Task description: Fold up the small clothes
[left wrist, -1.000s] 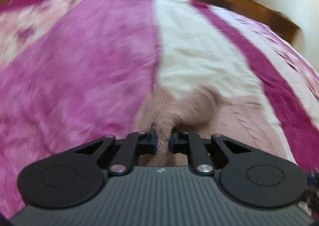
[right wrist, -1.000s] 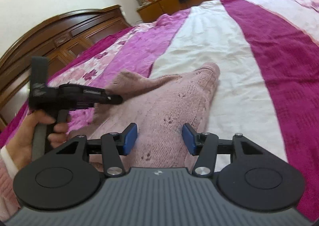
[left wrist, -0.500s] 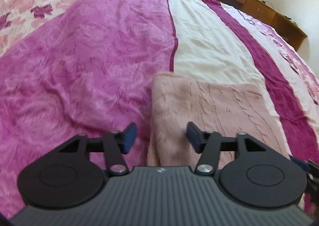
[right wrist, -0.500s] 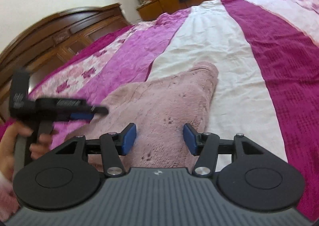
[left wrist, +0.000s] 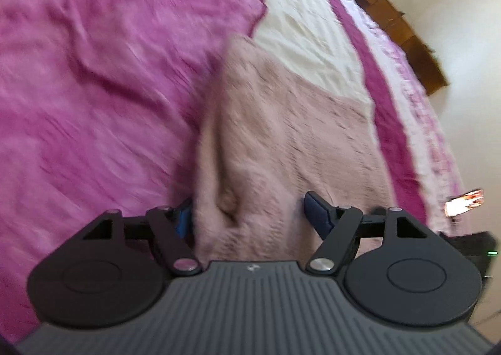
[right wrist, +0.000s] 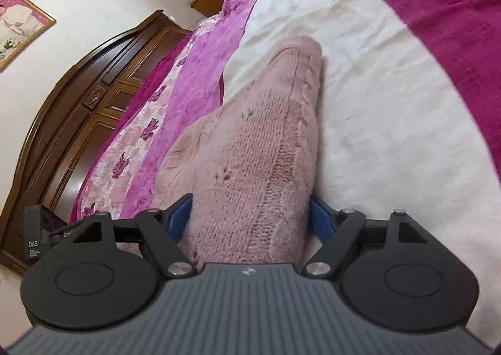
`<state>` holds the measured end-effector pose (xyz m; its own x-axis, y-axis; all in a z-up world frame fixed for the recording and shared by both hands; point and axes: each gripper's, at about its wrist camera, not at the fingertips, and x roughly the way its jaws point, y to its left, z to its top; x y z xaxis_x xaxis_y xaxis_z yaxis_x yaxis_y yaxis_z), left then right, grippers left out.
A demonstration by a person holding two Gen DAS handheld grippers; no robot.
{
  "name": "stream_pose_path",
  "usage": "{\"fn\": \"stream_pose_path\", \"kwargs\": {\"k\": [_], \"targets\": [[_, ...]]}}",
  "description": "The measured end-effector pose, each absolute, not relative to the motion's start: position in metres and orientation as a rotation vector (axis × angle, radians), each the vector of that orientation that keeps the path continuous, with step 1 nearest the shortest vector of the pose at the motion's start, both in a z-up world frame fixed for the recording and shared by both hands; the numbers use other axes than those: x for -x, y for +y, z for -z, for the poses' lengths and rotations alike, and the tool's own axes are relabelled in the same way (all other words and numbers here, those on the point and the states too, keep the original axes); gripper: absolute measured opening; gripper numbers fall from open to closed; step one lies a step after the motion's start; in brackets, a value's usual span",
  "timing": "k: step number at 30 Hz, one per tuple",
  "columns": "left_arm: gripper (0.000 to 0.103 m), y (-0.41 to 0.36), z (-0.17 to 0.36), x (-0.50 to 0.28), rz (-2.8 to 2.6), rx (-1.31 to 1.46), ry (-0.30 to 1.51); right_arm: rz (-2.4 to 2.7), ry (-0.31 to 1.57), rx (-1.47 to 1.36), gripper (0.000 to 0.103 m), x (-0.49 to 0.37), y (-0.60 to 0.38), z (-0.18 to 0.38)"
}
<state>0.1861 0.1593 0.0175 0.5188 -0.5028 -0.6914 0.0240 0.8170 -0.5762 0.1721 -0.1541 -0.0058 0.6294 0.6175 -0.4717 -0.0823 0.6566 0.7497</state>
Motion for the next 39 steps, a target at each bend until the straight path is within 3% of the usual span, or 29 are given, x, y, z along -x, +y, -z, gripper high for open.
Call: {"fn": "stream_pose_path", "kwargs": {"k": [3, 5, 7, 9, 12, 19, 25, 34, 39], "targets": [[0.075, 0.151, -0.013, -0.185, 0.356, 0.548, 0.967, -0.466, 0.804, -0.747, 0.082, -0.180, -0.148, 0.008], [0.074, 0.146, -0.013, -0.183, 0.356, 0.543, 0.954, -0.475, 0.810, -0.732, 0.076, -0.185, -0.145, 0.006], [0.057, 0.145, -0.017, -0.179, 0.339, 0.538, 0.941, -0.474, 0.813, -0.729, 0.061, -0.188, -0.145, 0.002], [0.044, 0.147, -0.022, -0.174, 0.337, 0.546, 0.924, -0.481, 0.813, -0.736, 0.056, -0.189, -0.148, -0.007], [0.040, 0.148, -0.033, -0.166, 0.356, 0.579, 0.905, -0.505, 0.796, -0.742, 0.053, -0.184, -0.156, -0.026], [0.039, 0.119, -0.049, -0.125, 0.423, 0.608, 0.909, -0.511, 0.803, -0.702, 0.052, -0.151, -0.183, -0.075], [0.039, 0.092, -0.048, -0.076, 0.463, 0.614, 0.938, -0.489, 0.860, -0.656, 0.053, -0.098, -0.215, -0.086], [0.041, 0.076, -0.035, -0.045, 0.407, 0.480, 0.980, -0.371, 0.928, -0.603, 0.055, -0.045, -0.230, -0.036], [0.047, 0.072, -0.031, -0.041, 0.387, 0.385, 0.965, -0.357, 0.870, -0.561, 0.057, -0.029, -0.228, -0.017]]}}
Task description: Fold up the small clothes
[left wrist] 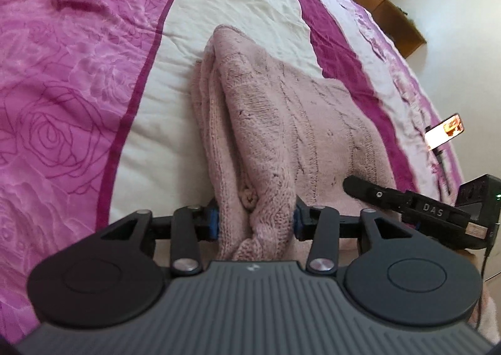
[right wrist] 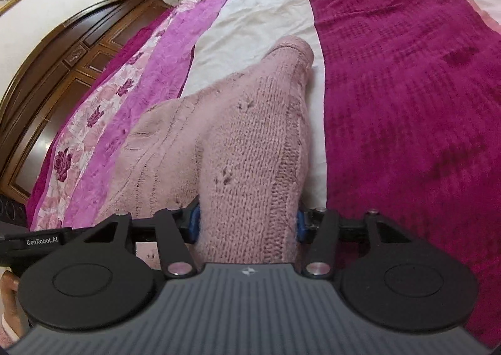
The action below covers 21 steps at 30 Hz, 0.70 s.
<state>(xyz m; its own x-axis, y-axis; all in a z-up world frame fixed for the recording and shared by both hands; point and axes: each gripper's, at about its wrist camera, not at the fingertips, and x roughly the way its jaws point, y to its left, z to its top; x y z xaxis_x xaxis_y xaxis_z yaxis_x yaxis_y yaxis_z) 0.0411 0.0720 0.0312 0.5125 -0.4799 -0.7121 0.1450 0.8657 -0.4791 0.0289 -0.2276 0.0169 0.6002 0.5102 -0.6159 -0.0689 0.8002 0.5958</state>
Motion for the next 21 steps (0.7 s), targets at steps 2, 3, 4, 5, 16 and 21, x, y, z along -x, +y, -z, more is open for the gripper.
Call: {"fn": "stream_pose_path", "kwargs": {"k": [2, 3, 4, 5, 16, 21], "targets": [[0.047, 0.071, -0.034, -0.036, 0.375, 0.365, 0.953, -0.345, 0.869, -0.565, 0.061, -0.025, -0.227, -0.019], [0.047, 0.068, -0.036, -0.035, 0.370, 0.350, 0.947, -0.338, 0.869, -0.557, 0.063, -0.023, -0.227, -0.022], [0.047, 0.067, -0.039, -0.032, 0.363, 0.328, 0.938, -0.332, 0.866, -0.544, 0.066, -0.020, -0.225, -0.025], [0.047, 0.066, -0.042, -0.027, 0.354, 0.307, 0.927, -0.328, 0.861, -0.531, 0.068, -0.017, -0.225, -0.028], [0.060, 0.049, -0.062, 0.030, 0.192, 0.094, 0.831, -0.237, 0.745, -0.389, 0.084, 0.054, -0.219, -0.065], [0.060, 0.032, -0.053, 0.047, 0.148, 0.046, 0.848, -0.173, 0.700, -0.304, 0.092, 0.084, -0.207, -0.061]]}}
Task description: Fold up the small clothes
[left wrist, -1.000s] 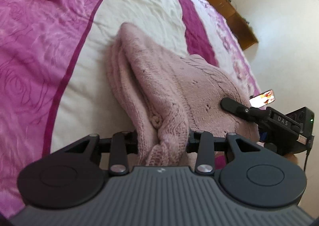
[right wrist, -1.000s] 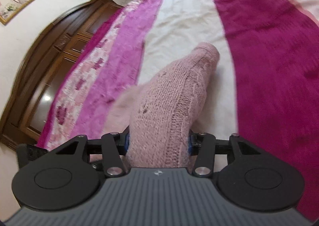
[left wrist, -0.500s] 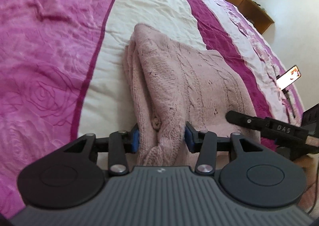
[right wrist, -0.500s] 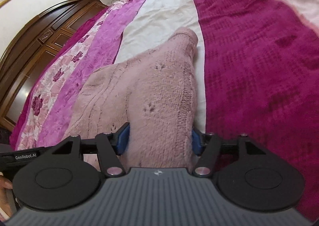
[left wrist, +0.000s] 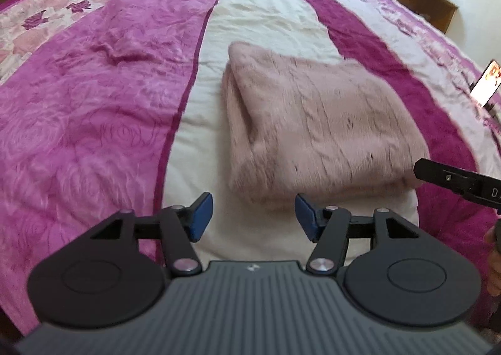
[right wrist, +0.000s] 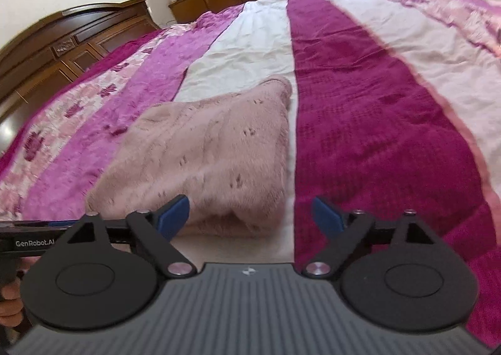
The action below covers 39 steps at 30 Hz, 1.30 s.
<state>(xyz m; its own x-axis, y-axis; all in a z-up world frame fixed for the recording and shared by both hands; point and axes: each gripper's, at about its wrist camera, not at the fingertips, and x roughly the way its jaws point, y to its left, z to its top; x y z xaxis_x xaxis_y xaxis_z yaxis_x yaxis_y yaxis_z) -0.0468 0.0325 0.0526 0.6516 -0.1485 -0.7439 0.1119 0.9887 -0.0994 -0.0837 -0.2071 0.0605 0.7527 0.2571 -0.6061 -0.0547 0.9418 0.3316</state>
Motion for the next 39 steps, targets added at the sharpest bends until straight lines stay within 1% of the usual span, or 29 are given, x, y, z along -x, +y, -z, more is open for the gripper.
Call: {"fn": "stream_pose_path", "kwargs": {"k": [2, 12, 14, 17, 39], "targets": [[0.060, 0.025, -0.047, 0.050, 0.142, 0.028, 0.857, -0.163, 0.692, -0.272, 0.095, 0.091, -0.201, -0.054], [0.060, 0.005, -0.016, 0.046, 0.068, 0.007, 0.932, -0.164, 0.746, -0.212, 0.096, 0.096, -0.178, -0.026], [0.060, 0.003, -0.013, 0.045, 0.056, 0.000, 0.936, -0.155, 0.763, -0.208, 0.100, 0.093, -0.177, -0.021], [0.060, 0.003, -0.011, 0.045, 0.047, -0.002, 0.934, -0.153, 0.769, -0.203, 0.101, 0.092, -0.175, -0.014], [0.061, 0.001, -0.005, 0.042, 0.039, -0.006, 0.945, -0.147, 0.782, -0.207, 0.103, 0.086, -0.178, -0.004]]}}
